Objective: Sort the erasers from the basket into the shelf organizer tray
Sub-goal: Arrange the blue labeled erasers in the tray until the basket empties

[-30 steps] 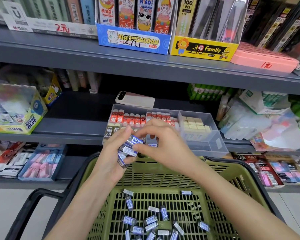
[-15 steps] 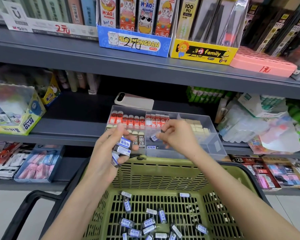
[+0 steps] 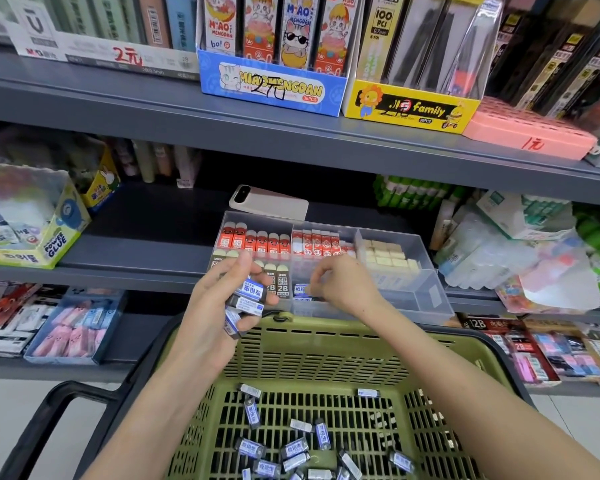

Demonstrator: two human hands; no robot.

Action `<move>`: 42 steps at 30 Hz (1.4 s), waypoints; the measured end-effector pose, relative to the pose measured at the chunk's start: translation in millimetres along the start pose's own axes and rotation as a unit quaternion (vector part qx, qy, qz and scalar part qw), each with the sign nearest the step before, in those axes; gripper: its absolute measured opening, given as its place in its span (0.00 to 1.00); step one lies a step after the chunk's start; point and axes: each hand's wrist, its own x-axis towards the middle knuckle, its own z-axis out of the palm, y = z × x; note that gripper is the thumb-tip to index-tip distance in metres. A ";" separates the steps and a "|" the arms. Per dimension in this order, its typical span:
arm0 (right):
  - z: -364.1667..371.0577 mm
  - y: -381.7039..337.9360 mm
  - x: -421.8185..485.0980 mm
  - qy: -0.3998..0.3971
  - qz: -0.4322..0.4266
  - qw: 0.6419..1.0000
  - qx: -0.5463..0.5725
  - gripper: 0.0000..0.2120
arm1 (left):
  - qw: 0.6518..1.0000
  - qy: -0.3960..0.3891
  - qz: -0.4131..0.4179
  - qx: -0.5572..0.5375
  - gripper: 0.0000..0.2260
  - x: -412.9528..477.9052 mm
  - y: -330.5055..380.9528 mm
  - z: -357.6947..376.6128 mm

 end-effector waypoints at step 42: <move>-5.9 3.0 -6.6 0.105 -0.037 0.993 0.026 0.04 | 0.997 -0.005 -0.036 -0.074 0.14 -0.6 -0.9 0.0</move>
